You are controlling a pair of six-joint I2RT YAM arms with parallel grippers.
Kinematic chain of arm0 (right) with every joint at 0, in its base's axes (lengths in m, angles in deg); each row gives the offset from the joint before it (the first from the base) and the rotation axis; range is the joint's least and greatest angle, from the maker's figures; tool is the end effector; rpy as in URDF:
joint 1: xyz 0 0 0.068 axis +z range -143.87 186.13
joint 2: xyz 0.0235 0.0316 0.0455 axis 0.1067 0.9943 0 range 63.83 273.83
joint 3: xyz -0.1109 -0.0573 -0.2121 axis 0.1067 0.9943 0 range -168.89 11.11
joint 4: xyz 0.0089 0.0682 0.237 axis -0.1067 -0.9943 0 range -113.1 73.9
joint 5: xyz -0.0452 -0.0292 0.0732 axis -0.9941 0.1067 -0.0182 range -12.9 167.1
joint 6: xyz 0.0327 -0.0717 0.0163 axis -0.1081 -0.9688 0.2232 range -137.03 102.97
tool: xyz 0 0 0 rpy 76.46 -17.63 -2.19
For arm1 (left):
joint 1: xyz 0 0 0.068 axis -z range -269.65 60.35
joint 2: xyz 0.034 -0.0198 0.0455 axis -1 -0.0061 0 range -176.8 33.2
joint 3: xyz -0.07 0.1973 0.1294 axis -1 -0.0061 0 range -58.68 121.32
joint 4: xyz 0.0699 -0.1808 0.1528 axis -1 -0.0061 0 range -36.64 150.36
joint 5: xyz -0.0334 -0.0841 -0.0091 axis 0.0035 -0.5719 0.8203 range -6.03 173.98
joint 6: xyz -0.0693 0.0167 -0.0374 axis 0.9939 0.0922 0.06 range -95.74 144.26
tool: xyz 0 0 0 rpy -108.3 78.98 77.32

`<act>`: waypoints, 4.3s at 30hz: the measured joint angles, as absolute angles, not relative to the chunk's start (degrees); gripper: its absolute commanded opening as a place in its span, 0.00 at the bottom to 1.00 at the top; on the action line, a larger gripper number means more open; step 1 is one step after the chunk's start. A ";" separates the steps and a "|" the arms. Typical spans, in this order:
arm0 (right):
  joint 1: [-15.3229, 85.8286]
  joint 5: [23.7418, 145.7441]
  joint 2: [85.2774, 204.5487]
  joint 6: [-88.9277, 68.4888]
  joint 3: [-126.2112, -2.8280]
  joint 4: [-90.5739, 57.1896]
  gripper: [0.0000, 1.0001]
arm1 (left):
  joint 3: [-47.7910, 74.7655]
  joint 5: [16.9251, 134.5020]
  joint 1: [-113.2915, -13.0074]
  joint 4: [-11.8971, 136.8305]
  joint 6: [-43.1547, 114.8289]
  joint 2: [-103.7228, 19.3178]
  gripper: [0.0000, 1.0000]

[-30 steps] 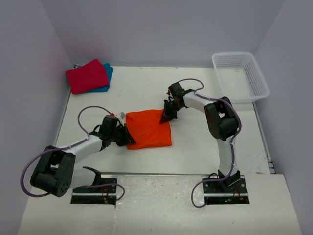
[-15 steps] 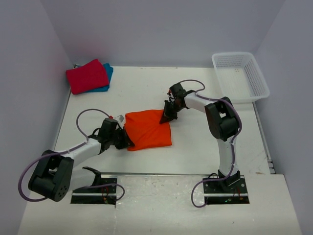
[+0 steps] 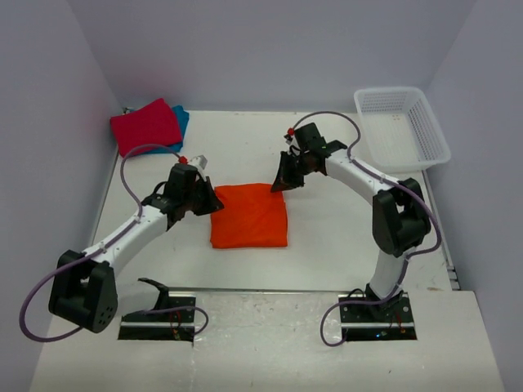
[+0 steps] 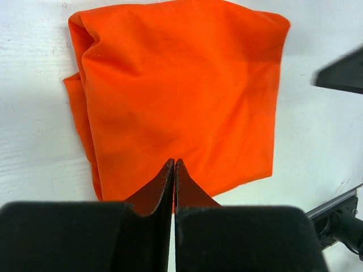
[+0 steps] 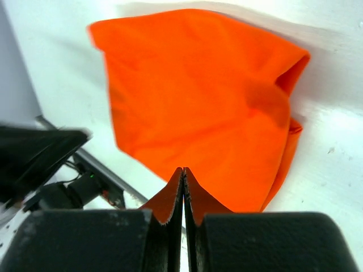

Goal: Fold and stack the t-shirts
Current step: Smooth out wrinkles on the folded tshirt, then put the neatly folded tshirt into the corner of the board with the left arm

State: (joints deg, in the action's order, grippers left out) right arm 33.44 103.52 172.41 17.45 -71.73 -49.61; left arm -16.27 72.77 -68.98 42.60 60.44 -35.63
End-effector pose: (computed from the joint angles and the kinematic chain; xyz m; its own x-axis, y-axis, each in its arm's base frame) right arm 0.3390 0.2100 0.1750 -0.9765 0.0663 -0.2050 -0.0731 0.7932 0.6046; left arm 0.2467 -0.1075 0.1864 -0.8077 -0.3142 -0.4989 -0.0003 0.8464 -0.5326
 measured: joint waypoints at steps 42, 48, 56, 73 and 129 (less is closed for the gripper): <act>36.12 96.02 149.26 17.49 -49.77 -44.15 0.00 | -8.51 86.81 -68.98 37.40 56.75 -46.15 0.64; 36.12 96.08 148.41 16.48 -49.02 -45.18 0.00 | -7.39 89.82 -69.11 32.81 56.59 -43.85 0.86; 37.17 99.80 153.09 15.11 -49.83 -43.95 0.00 | -8.90 88.51 -70.93 31.52 56.57 -44.57 0.80; 40.80 111.25 182.50 17.51 -72.43 -41.72 0.00 | -11.92 86.26 -73.16 32.88 56.79 -44.49 0.81; 35.29 101.83 178.81 23.04 -62.38 -42.86 0.00 | -24.60 59.07 -73.20 75.98 62.76 -57.82 0.81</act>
State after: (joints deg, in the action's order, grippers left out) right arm 35.29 101.83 178.81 23.04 -62.38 -42.86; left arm -24.60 59.07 -73.20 75.98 62.76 -57.82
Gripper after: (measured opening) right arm 0.003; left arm 0.806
